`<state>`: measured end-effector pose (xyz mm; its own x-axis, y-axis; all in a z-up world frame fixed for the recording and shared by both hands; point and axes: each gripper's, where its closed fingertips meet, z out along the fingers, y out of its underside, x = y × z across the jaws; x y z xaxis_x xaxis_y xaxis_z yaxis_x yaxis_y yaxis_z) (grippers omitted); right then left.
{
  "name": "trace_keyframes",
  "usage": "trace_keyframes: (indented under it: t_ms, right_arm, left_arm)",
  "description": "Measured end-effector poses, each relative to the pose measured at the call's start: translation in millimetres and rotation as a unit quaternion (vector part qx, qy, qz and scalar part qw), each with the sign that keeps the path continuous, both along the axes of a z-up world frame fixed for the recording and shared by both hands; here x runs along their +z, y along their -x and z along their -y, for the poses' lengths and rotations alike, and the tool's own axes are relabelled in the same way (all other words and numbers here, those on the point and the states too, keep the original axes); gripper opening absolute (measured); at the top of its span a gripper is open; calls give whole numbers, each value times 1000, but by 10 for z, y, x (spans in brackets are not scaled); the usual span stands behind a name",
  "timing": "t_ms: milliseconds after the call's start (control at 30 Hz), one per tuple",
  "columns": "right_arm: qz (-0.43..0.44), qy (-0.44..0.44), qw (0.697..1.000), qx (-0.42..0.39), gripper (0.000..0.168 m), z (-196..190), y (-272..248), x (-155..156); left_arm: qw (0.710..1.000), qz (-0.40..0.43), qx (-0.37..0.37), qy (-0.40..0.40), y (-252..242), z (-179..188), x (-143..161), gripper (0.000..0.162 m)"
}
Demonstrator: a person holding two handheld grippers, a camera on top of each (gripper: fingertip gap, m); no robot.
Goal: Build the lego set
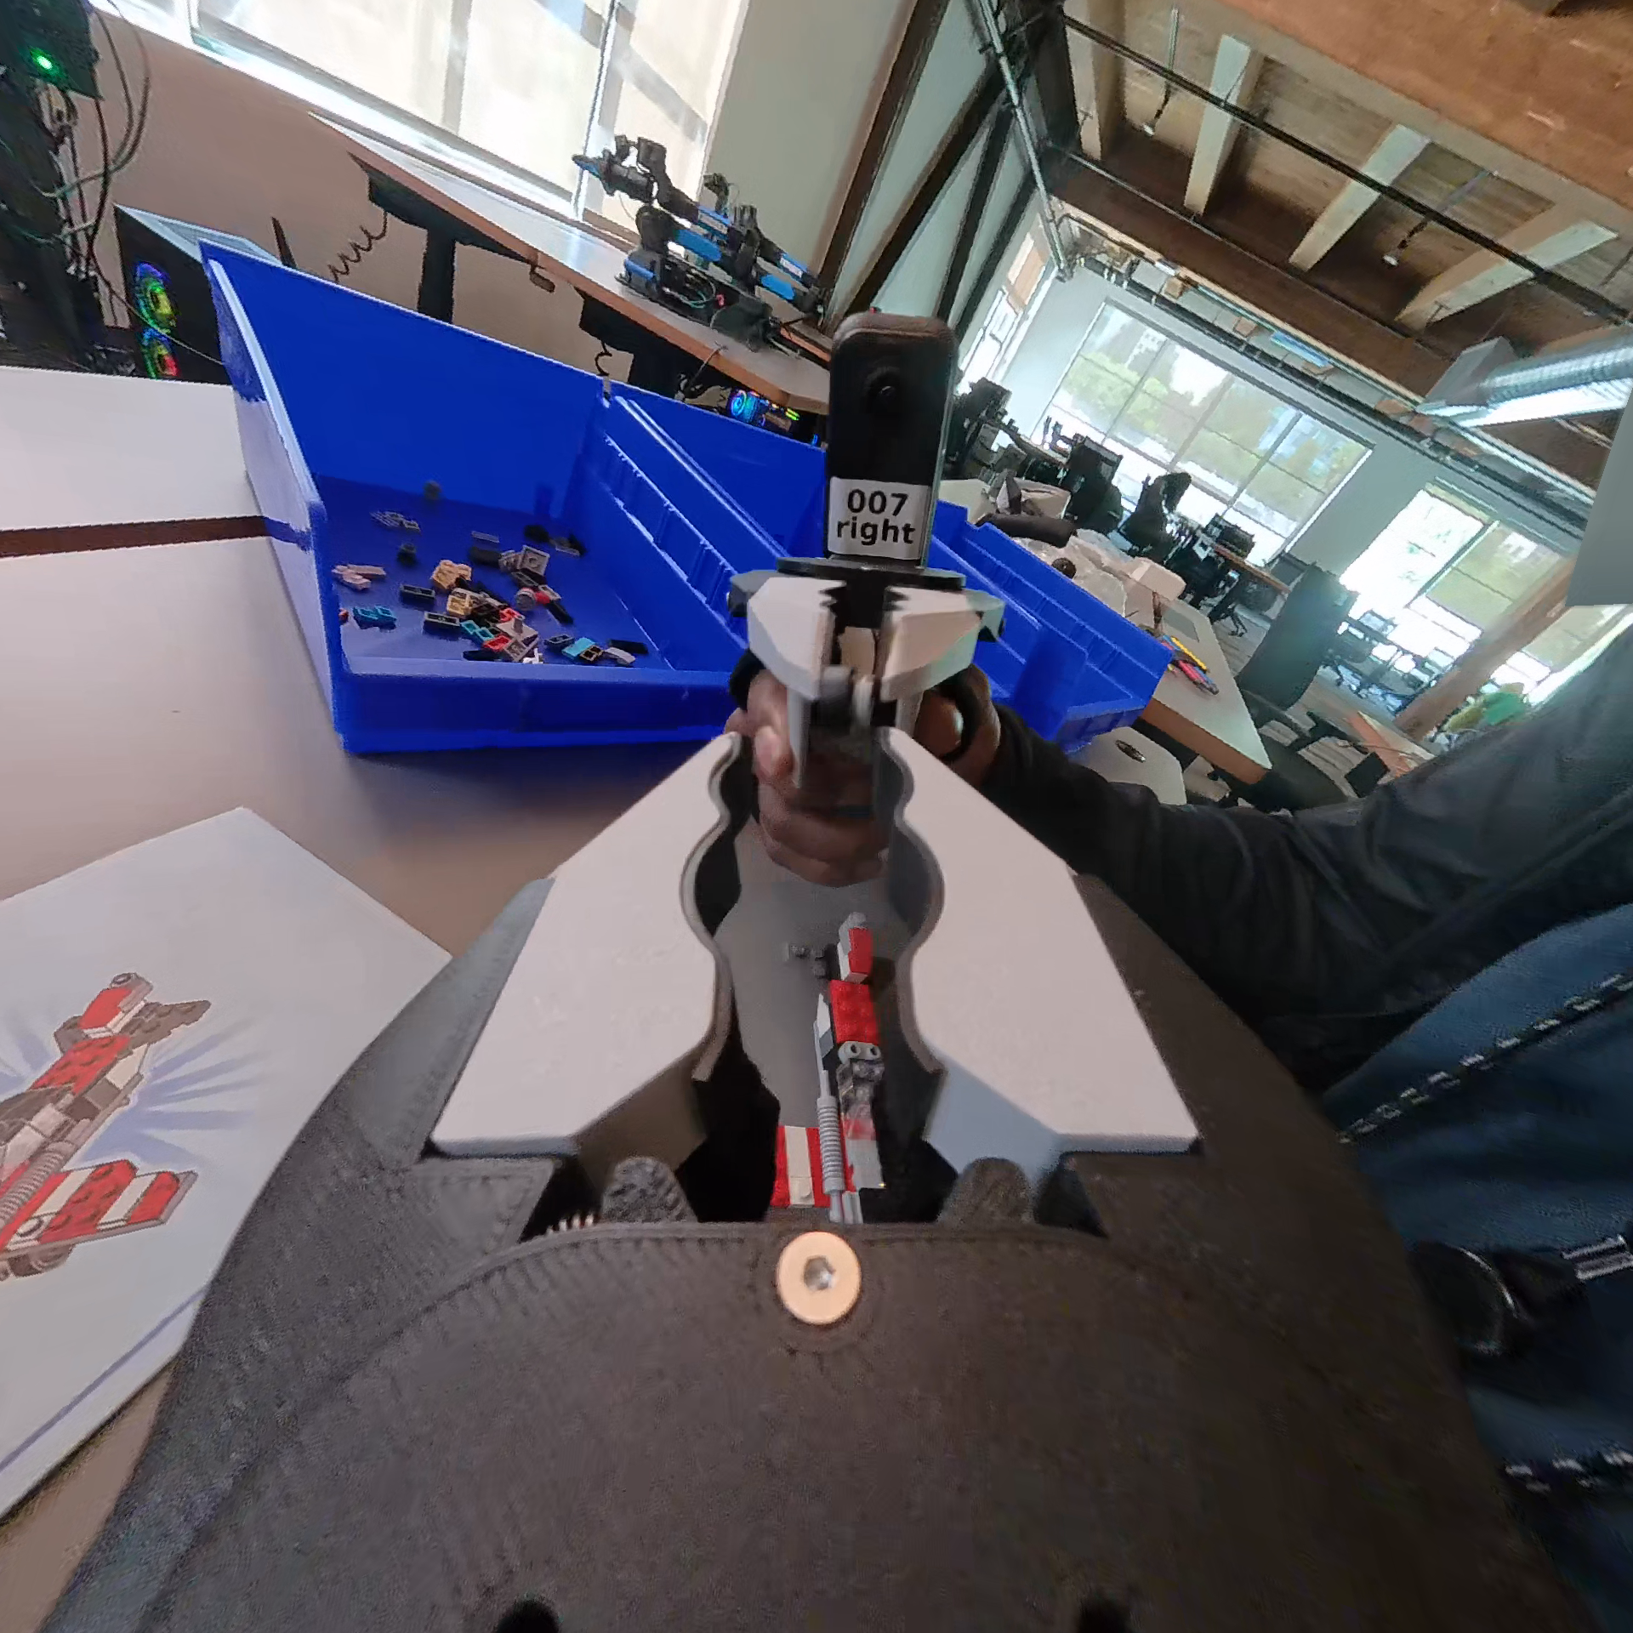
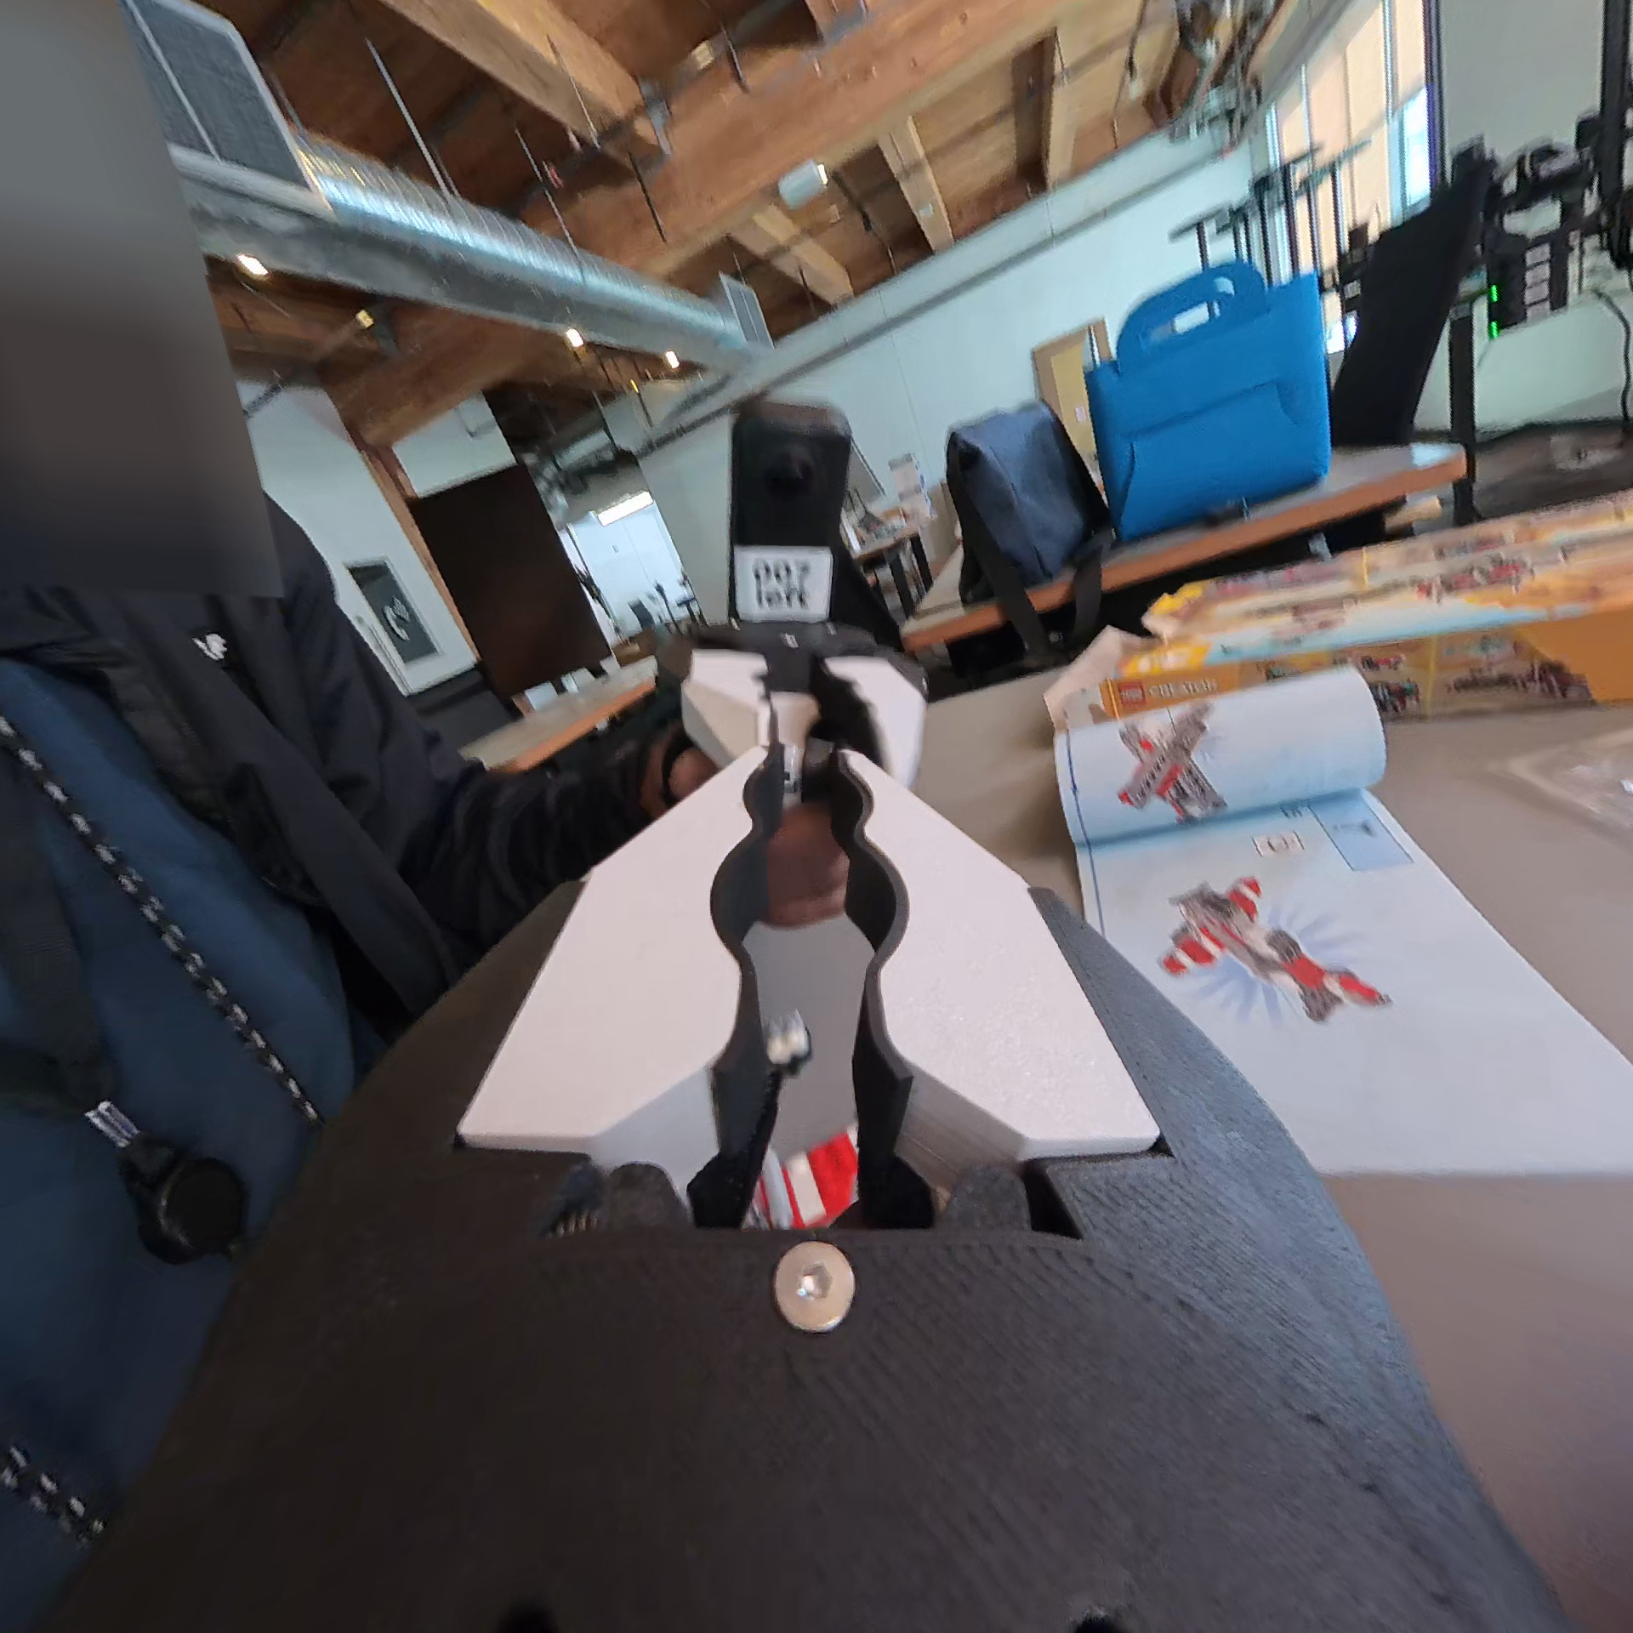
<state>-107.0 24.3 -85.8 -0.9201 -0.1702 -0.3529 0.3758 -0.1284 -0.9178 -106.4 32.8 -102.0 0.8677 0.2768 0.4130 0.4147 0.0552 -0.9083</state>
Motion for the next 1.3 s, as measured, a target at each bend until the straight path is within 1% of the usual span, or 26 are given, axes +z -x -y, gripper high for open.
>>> trace_keyframes:
  t_ms: [33, 100, 167, 367, 500, 767, 1000, 1300]
  right_arm:
    - [-2, 9, 1000, 0, 10, -1, -16, 48]
    - [-11, 14, 1000, 0, 10, 21, -60, 95]
    - [-15, 18, 1000, 0, 10, 52, -111, 127]
    - [-28, 17, 999, 14, 10, 195, -374, 269]
    - [-40, 13, 999, 8, 9, 222, -515, 426]
    - [-51, 19, 999, -4, 9, 151, -762, 649]
    - [-36, 45, 998, -12, 8, 52, -818, 672]
    - [-52, 29, 998, -16, 8, 104, -779, 612]
  left_arm:
    - [1000, 4, 3, -6, -8, 3, 11, 28]
    - [999, 9, -1, -43, -64, 16, 104, 26]
    - [997, 8, -1, -79, -127, 56, 214, 21]
    - [992, 4, -11, -124, -399, 120, 374, 19]
    - [987, -21, -15, -156, -548, 140, 528, 18]
    - [985, -91, -23, -143, -786, 80, 738, 14]
    - [985, -103, -20, -135, -847, -5, 756, 11]
    - [986, -107, -6, -129, -808, 49, 700, 12]
